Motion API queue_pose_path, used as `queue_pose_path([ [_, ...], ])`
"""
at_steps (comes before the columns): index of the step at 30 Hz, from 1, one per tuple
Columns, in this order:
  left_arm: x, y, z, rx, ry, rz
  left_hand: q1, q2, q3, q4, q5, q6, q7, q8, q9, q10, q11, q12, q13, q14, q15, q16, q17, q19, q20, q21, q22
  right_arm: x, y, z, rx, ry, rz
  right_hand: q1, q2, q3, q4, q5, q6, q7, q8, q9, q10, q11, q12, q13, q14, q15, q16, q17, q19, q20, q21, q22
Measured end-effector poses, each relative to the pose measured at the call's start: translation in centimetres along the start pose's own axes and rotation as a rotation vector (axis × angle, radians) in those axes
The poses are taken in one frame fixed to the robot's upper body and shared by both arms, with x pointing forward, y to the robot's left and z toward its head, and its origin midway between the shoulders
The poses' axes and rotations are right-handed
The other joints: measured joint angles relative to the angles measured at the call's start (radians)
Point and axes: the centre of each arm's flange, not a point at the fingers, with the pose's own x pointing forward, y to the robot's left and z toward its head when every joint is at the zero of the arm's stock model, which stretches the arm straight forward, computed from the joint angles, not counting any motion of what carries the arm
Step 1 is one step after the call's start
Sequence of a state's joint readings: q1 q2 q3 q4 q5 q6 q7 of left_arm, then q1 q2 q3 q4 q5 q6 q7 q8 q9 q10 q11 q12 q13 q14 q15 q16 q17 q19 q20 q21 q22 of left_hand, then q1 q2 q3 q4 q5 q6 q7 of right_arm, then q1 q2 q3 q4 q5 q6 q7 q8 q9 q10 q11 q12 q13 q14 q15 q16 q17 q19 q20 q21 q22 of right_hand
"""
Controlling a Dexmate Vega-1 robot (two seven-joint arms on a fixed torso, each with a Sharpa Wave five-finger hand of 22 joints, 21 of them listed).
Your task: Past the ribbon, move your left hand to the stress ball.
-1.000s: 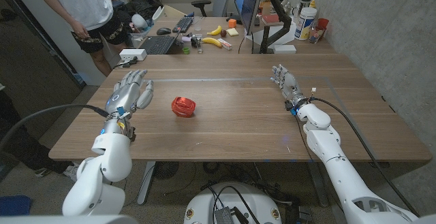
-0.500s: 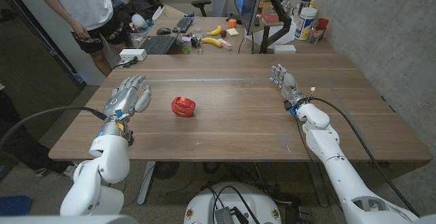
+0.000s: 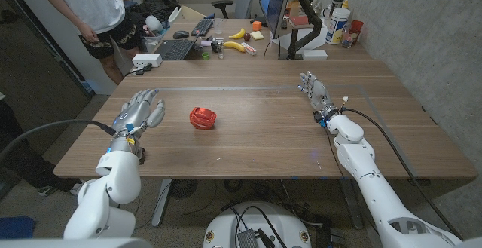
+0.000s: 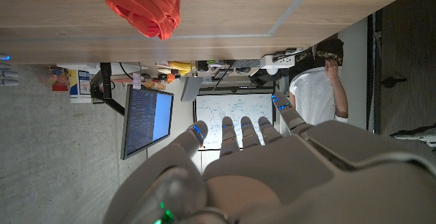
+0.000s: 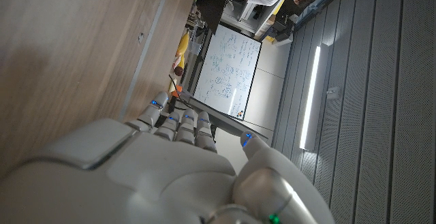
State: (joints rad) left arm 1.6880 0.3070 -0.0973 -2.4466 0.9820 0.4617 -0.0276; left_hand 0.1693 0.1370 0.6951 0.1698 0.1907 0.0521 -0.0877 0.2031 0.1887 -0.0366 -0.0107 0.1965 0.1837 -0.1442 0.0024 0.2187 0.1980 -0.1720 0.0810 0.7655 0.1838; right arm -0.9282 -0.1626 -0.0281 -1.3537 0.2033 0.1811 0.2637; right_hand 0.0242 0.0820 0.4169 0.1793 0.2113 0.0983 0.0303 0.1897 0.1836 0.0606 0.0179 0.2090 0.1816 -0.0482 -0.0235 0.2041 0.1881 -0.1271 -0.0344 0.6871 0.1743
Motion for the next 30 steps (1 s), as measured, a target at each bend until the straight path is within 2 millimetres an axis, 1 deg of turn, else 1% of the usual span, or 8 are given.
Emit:
queue_pose_path([
  [6,-0.02,-0.05,-0.13,0.003,0.008,-0.011,0.0,0.0,0.003,-0.003,0.0,0.0,0.0,-0.004,0.0,0.0,0.0,0.0,0.0,-0.001,0.001,0.0,0.0,0.001,0.009,0.0,0.0,0.01,0.02,0.01,-0.001,-0.001,-0.001,0.0,0.0,0.0,0.0,0.0,0.0,0.0,0.0,0.0,0.0,0.0,0.0,0.0,0.0,0.0,0.0,0.0,0.001,-0.002,0.0,0.0],
  [9,-0.06,-0.12,-0.2,0.004,0.015,-0.019,0.0,0.0,0.008,0.0,0.0,0.0,0.0,-0.004,0.0,0.0,0.0,0.0,0.0,-0.001,0.001,0.0,0.0,0.001,0.009,-0.004,0.0,0.01,0.03,0.03,-0.001,-0.002,-0.002,0.0,0.0,0.0,0.0,0.0,0.0,0.0,0.0,0.0,0.0,0.0,0.0,0.0,0.0,0.0,0.0,0.0,0.001,-0.002,0.0,0.0],
  [12,-0.09,-0.16,-0.21,0.006,0.018,-0.025,0.0,0.0,0.008,0.0,0.0,0.001,0.001,-0.004,0.0,0.004,0.004,0.0,0.0,-0.001,0.001,0.0,0.0,0.002,0.009,-0.004,0.0,0.02,0.02,0.03,-0.001,-0.002,-0.003,0.0,0.0,0.0,0.0,0.0,0.0,0.0,0.0,0.0,0.0,0.0,0.0,0.0,0.0,0.0,0.0,0.0,0.001,-0.002,0.0,0.0],
  [13,-0.11,-0.16,-0.23,0.008,0.021,-0.026,0.0,0.0,0.008,0.0,0.0,0.005,0.005,-0.004,0.0,0.004,0.004,0.0,0.0,-0.001,0.001,0.0,0.0,0.002,0.009,-0.004,0.0,0.02,0.01,0.0,-0.001,-0.001,-0.003,0.0,0.0,0.0,0.0,0.0,0.0,0.0,0.0,0.0,0.0,0.0,0.0,0.0,0.0,0.0,0.0,0.0,0.001,-0.001,-0.002,0.0],
  [21,-0.39,-0.16,-0.06,0.008,0.019,-0.033,0.004,0.004,0.009,0.0,0.0,0.005,0.005,-0.004,0.0,0.004,0.004,0.0,0.0,0.001,0.004,0.0,0.0,-0.002,0.012,-0.004,0.0,0.02,-0.01,0.0,-0.002,-0.002,-0.005,0.0,0.0,0.0,0.0,0.0,0.0,0.0,0.0,0.0,0.0,0.0,0.0,0.0,0.0,0.0,0.0,0.0,0.001,-0.001,-0.008,0.0],
  [22,-0.46,-0.24,-0.41,0.018,0.04,-0.044,0.004,0.004,0.012,-0.003,0.0,0.005,0.005,-0.004,0.0,0.004,0.004,0.0,0.0,0.004,0.007,0.0,0.0,-0.002,0.012,-0.004,0.0,0.02,-0.01,0.0,-0.002,-0.002,-0.005,0.0,0.0,0.0,0.0,0.0,0.0,0.0,0.0,0.0,0.0,0.0,0.0,0.0,0.0,0.0,0.0,0.0,0.001,-0.001,-0.008,0.0],
  [27,-0.79,-0.22,-0.53,0.027,0.055,-0.051,0.009,-0.001,0.013,-0.004,0.0,0.005,0.005,-0.004,0.0,0.004,0.004,0.0,0.0,0.004,0.007,0.0,0.0,0.004,0.018,-0.004,0.0,-0.13,-0.01,-0.11,-0.003,0.0,-0.005,0.0,0.0,0.0,0.0,0.0,0.0,0.0,0.0,0.0,0.0,0.0,0.0,0.0,0.0,0.0,0.0,0.0,0.001,-0.001,-0.008,0.0],
  [30,-0.98,-0.26,-0.37,0.022,0.053,-0.054,0.014,0.003,0.013,-0.004,0.0,0.005,0.005,-0.004,0.0,0.009,0.009,0.0,0.0,0.004,0.007,0.0,0.0,0.004,0.018,-0.004,0.0,-0.13,-0.01,-0.11,-0.003,0.0,-0.005,0.0,0.0,0.0,0.0,0.0,0.0,0.0,0.0,0.0,0.0,0.0,0.0,0.0,0.0,0.0,0.0,0.0,0.001,-0.001,-0.008,0.0],
])
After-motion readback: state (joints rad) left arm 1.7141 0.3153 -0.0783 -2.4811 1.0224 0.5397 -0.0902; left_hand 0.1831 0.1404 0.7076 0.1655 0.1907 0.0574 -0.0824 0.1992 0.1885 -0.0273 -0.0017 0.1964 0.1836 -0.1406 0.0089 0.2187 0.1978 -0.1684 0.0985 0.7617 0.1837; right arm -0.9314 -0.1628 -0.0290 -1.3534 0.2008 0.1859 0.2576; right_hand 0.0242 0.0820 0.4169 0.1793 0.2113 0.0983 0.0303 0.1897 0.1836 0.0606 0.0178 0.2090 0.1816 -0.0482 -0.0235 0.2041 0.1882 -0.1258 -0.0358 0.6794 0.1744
